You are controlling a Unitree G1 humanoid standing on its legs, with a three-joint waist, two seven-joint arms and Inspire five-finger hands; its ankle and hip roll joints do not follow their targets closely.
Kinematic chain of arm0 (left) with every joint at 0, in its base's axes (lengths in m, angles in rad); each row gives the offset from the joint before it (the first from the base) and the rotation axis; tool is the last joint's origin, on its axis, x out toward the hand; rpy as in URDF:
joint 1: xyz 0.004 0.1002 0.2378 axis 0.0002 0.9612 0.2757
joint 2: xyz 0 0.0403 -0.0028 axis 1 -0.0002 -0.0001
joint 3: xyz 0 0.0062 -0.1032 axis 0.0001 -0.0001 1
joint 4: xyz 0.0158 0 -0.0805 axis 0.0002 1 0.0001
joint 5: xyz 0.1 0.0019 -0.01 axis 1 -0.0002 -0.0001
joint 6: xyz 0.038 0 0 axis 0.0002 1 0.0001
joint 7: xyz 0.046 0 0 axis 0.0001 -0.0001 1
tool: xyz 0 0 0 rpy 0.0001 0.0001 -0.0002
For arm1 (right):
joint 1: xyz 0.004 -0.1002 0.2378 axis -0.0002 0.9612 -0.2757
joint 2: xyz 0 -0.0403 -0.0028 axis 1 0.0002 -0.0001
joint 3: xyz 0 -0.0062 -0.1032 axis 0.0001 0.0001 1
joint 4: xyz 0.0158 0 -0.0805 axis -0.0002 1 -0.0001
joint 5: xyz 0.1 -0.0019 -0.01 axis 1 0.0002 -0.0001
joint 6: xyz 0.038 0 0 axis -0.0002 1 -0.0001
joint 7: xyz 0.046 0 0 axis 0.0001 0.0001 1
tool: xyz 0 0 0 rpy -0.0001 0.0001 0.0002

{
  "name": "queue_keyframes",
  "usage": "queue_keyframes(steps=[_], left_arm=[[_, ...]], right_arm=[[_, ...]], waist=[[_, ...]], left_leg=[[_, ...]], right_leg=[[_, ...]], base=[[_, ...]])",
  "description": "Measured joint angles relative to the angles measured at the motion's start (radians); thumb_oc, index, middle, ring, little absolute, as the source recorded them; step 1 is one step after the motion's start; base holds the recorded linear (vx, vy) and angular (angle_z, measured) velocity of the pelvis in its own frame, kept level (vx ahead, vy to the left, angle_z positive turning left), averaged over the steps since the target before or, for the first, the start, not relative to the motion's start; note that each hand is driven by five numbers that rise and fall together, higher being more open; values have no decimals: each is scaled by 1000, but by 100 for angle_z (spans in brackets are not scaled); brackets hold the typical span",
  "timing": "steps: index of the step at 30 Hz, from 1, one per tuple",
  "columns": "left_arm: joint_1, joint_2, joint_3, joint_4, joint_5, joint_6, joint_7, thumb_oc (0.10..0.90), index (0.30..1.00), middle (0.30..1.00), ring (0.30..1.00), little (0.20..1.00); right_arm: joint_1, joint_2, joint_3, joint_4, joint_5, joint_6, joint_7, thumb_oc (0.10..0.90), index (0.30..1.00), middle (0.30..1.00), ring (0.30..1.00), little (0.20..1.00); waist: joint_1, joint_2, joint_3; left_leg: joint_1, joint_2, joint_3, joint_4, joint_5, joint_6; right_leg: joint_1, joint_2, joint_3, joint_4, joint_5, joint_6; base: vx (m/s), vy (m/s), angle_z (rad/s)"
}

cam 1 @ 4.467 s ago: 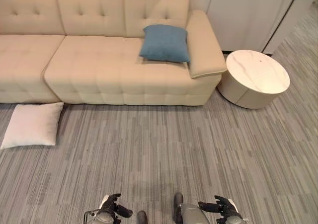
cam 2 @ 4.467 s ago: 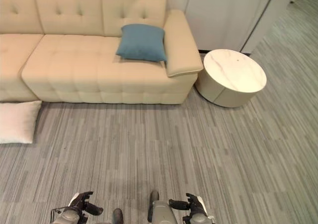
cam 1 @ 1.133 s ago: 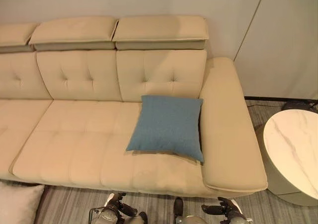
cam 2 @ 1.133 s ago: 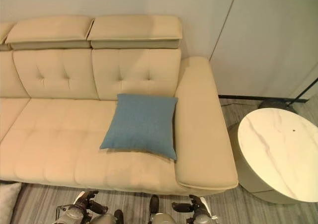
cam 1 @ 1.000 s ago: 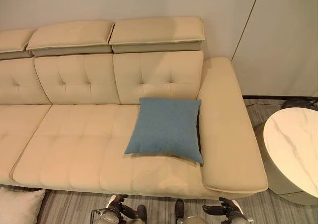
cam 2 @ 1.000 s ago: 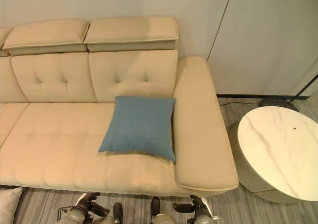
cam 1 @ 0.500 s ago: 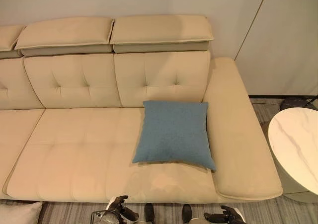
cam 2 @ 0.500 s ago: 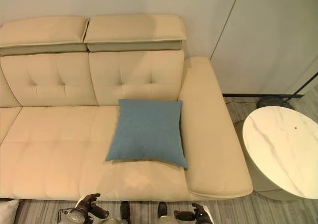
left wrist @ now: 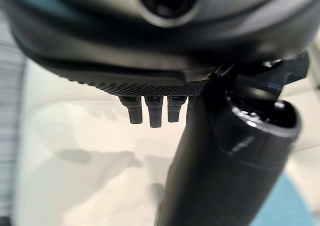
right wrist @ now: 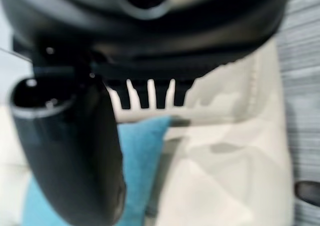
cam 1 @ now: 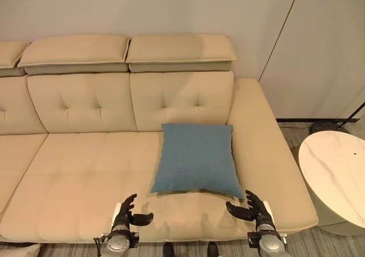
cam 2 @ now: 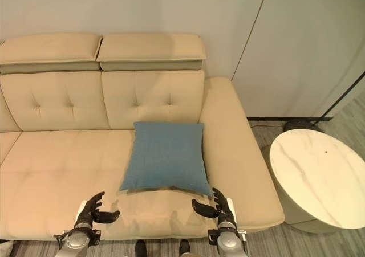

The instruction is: Pick up all the scattered cushions and arrange them neatly on the sofa.

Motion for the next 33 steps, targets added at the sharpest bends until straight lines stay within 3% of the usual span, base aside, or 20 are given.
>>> queue_keyframes(steps=[2, 13, 21, 24, 28, 33], left_arm=[[32, 0, 1, -77, -5, -1, 6, 800, 900, 900, 900, 900], [-2, -6, 17, -135, -63, -2, 81, 800, 900, 900, 900, 900], [-242, 1, -12, -125, -181, -15, 137, 800, 900, 900, 900, 900], [-343, -1, -44, -117, -194, -28, 141, 800, 900, 900, 900, 900], [-548, 27, -100, -12, -215, -46, 173, 800, 900, 900, 900, 900], [-671, 45, -136, 34, -220, -46, 173, 800, 900, 900, 900, 900]], right_arm=[[30, 0, -10, -56, -16, 0, -20, 800, 900, 900, 900, 900], [-26, -25, -56, -101, -90, 8, -120, 800, 900, 900, 900, 900], [-279, -77, -32, 2, 54, 2, -160, 800, 900, 900, 900, 900], [-377, -79, -16, 36, 98, -8, -168, 800, 900, 900, 900, 900], [-566, -79, 23, 148, 178, -25, -197, 800, 900, 900, 900, 900], [-685, -81, 59, 185, 240, -29, -206, 800, 900, 900, 900, 900]], waist=[[-1, -1, -1], [-4, 11, 2], [-1, 53, 24], [-1, 70, 72], [2, 75, 81], [3, 76, 126]], left_leg=[[0, -2, 0, 2, 4, 7], [-17, 3, 4, 5, 6, 6], [-178, 4, 0, 5, 50, 11], [-215, 4, 0, 6, 64, 8], [-340, 14, 0, 6, 90, 2], [-366, 21, 1, 6, 95, 3]], right_leg=[[1, -2, 0, -3, 2, -2], [-7, 3, 0, -21, 6, -3], [-167, 5, -3, -23, 46, 0], [-203, 5, -6, -22, 65, -10], [-330, 15, -2, -22, 92, -17], [-357, 24, -1, -21, 99, -22]], base=[[43, -7, 0], [27, -27, -1], [-80, -34, 2], [-41, -49, 0], [-3, -17, -2], [-4, -12, -2]])
